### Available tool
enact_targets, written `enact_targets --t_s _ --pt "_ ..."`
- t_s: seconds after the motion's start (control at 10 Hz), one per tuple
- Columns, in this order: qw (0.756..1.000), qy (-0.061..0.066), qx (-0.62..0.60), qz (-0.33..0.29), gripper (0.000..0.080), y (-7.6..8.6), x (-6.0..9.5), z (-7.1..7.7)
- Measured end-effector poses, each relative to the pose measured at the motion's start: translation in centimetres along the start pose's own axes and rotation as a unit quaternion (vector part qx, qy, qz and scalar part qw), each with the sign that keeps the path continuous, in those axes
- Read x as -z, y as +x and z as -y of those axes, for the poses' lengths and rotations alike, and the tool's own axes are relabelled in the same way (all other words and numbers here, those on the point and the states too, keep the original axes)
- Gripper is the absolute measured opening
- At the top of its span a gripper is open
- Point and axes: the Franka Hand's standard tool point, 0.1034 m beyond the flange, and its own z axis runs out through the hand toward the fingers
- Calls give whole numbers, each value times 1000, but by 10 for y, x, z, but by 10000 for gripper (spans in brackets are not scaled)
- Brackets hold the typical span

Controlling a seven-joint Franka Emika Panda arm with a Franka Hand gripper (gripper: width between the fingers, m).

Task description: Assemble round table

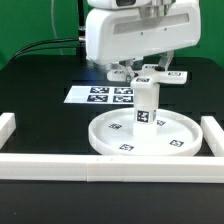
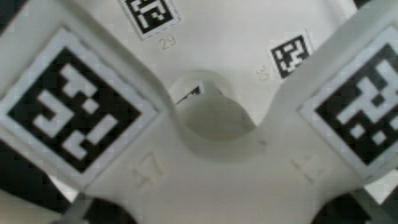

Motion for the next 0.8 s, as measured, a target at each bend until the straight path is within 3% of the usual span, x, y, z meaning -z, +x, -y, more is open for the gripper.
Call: enact_targets --t_s 0.8 --pt "1000 0 -4 0 449 0 0 -1"
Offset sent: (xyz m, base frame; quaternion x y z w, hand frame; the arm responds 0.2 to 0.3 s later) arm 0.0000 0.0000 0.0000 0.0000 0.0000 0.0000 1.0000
